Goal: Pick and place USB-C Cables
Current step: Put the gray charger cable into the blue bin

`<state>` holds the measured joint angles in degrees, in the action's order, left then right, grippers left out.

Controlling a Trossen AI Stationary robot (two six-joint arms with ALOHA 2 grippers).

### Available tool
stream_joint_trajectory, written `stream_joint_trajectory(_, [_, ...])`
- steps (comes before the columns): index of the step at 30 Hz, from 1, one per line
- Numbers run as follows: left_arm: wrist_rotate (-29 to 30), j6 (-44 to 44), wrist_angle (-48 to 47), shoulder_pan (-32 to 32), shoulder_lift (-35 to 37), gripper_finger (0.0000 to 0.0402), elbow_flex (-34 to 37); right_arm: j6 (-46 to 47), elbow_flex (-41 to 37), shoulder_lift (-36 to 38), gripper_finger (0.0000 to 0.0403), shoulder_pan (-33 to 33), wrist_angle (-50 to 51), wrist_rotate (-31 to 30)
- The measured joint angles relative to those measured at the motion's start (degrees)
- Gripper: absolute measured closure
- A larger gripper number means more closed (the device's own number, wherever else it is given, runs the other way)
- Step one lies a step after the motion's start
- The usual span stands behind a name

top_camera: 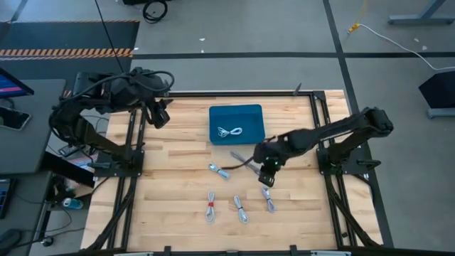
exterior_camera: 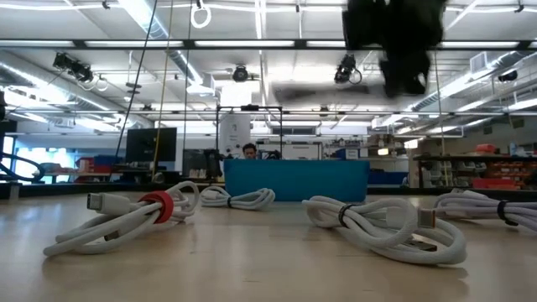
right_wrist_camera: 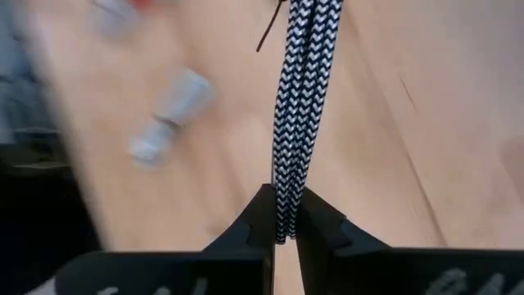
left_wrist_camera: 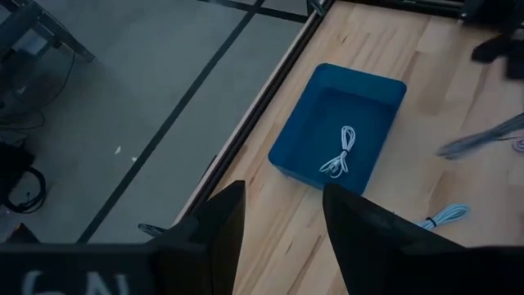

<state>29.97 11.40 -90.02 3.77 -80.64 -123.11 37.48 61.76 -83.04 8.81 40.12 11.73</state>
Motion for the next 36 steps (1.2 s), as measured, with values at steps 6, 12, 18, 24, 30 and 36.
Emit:
stream_joint_trajectory(6, [0.01, -0.01, 0.0, 0.0, 0.0, 0.023, -0.02, -6.78, 14.95, 4.25, 0.0375, -2.01, 12.59, -3.56])
stream_joint_trajectory(12, [-0.01, 0.0, 0.0, 0.0, 0.0, 0.023, -0.02, -16.85, 28.49, 2.88, 0.0376, -7.43, 32.03, -8.22])
stream_joint_trajectory(18, [0.0, 0.0, 0.0, 0.01, 0.0, 0.023, -0.02, -28.03, 35.26, 1.31, 0.0377, -15.23, 38.68, -8.9])
stream_joint_trajectory(24, [-0.01, 0.01, 0.01, 0.02, 0.0, 0.023, -0.04, -39.58, 36.81, -0.99, 0.0377, -24.18, 39.52, -4.98])
stream_joint_trajectory(30, [-0.01, 0.78, 0.0, 0.02, 0.0, 0.023, -0.04, -49.73, 36.78, -6.12, 0.0377, -32.8, 39.09, -1.04])
stream_joint_trajectory(36, [-0.01, 1.49, 0.0, 0.02, 0.0, 0.023, -0.04, -57.74, 36.78, -12.35, 0.0377, -38.52, 36.02, 3.26])
